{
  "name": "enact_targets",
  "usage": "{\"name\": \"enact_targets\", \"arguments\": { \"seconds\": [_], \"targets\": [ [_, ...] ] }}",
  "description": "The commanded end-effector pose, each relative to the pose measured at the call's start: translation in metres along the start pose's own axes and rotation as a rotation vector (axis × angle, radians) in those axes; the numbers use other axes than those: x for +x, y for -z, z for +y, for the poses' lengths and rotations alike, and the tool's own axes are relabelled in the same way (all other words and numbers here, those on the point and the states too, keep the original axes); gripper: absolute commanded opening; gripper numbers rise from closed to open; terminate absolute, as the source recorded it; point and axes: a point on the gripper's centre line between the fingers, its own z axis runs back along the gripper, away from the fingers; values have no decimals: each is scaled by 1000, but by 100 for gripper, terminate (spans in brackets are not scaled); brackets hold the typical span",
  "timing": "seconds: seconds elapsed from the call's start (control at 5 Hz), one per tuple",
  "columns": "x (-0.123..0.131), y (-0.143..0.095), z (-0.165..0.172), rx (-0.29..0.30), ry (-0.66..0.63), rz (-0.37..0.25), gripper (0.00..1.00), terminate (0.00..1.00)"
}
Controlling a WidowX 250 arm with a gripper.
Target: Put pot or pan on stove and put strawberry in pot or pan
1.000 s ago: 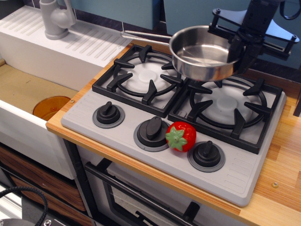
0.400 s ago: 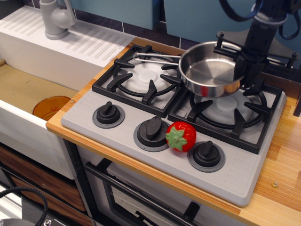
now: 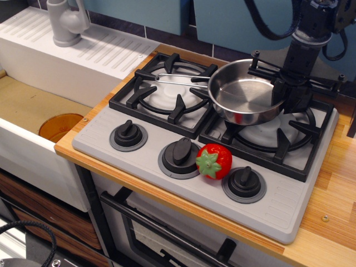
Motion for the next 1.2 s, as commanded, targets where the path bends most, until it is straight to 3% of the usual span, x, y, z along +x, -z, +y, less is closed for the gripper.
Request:
{"name": "enact_targets", "arguments": {
  "seconds": [0.0,0.2,0.6,0.8,1.0],
  "targets": [
    [9,-12,-2,-14,-1,-55,100,0],
    [10,-15,5,-9,11,-49,100,0],
    [4,-62,38,6,103,24,100,0],
    [4,-81,43,80,167,57,100,0],
    [4,-81,43,80,167,57,100,0]
  ]
}}
